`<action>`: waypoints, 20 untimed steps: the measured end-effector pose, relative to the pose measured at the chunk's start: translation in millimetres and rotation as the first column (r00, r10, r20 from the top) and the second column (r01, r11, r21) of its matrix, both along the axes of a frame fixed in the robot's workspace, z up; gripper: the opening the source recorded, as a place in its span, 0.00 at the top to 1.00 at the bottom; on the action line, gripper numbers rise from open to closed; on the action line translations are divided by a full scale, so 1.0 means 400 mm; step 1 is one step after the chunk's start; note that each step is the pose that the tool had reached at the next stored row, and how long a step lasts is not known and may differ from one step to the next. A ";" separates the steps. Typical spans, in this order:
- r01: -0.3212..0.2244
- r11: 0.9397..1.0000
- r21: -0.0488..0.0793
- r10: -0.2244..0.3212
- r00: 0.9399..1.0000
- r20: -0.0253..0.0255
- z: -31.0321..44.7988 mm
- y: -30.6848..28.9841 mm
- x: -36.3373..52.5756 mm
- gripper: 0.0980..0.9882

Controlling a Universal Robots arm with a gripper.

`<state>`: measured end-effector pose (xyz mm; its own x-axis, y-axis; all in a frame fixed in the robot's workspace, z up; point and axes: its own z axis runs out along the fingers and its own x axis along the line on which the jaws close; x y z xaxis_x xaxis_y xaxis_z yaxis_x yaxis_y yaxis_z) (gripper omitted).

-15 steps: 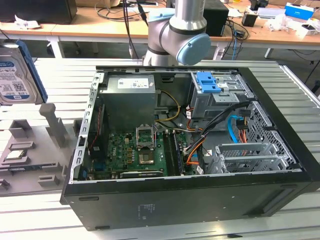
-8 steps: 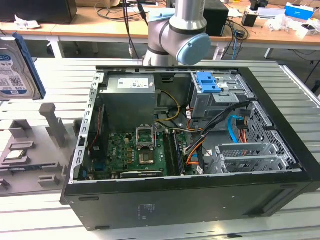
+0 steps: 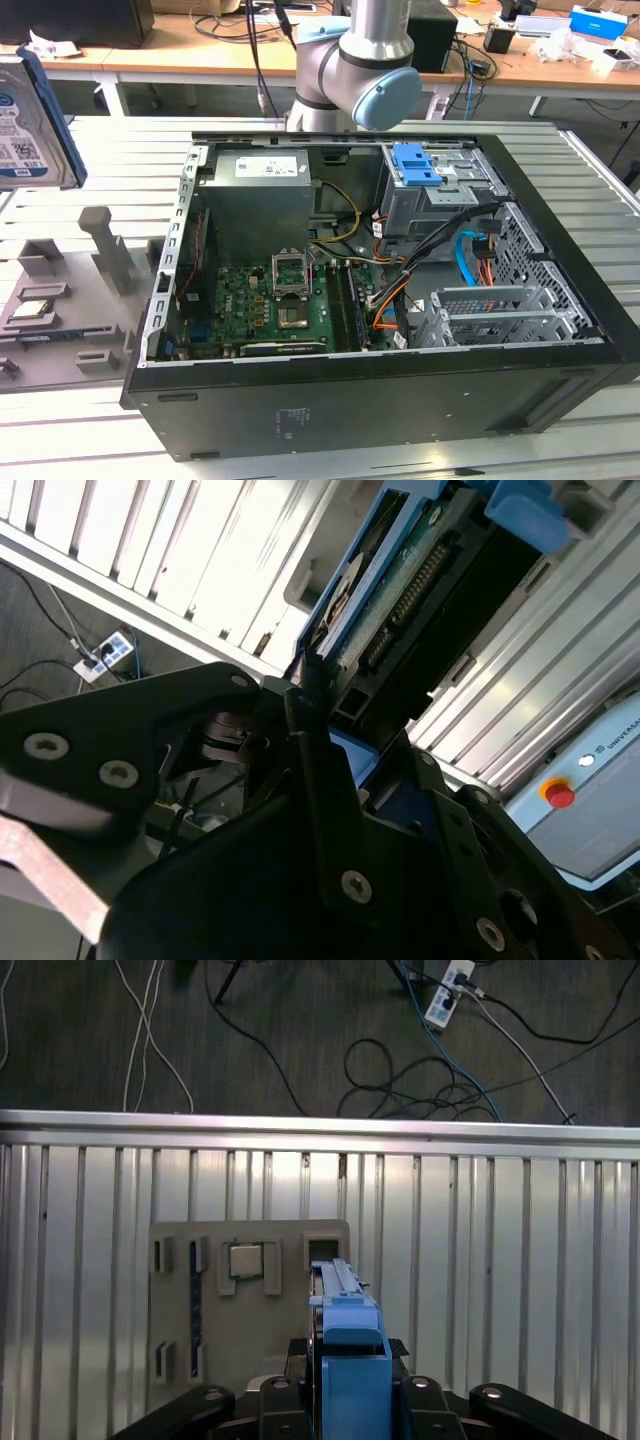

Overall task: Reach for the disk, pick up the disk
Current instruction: 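Pick up the disk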

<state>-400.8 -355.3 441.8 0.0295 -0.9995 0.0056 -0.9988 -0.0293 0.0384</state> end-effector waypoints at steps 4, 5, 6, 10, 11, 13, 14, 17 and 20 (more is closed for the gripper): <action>0.000 1.000 0.000 0.000 1.000 0.000 0.016 0.000 0.000 0.70; 0.000 1.000 0.000 0.000 1.000 0.000 0.020 0.000 0.000 0.70; 0.000 1.000 0.000 0.000 1.000 0.000 0.028 0.000 0.000 0.70; 0.000 1.000 0.000 0.000 1.000 0.000 0.046 0.001 0.000 0.70; 0.000 1.000 0.000 0.000 1.000 0.000 0.050 0.001 0.001 0.70; 0.000 1.000 0.000 0.000 1.000 0.000 0.059 0.001 0.001 0.70; 0.000 1.000 0.000 0.000 1.000 0.000 0.063 0.001 0.001 0.70; 0.000 1.000 0.000 0.000 1.000 0.000 0.074 0.001 0.001 0.70; 0.000 1.000 0.000 0.000 1.000 0.000 0.087 0.001 0.001 0.70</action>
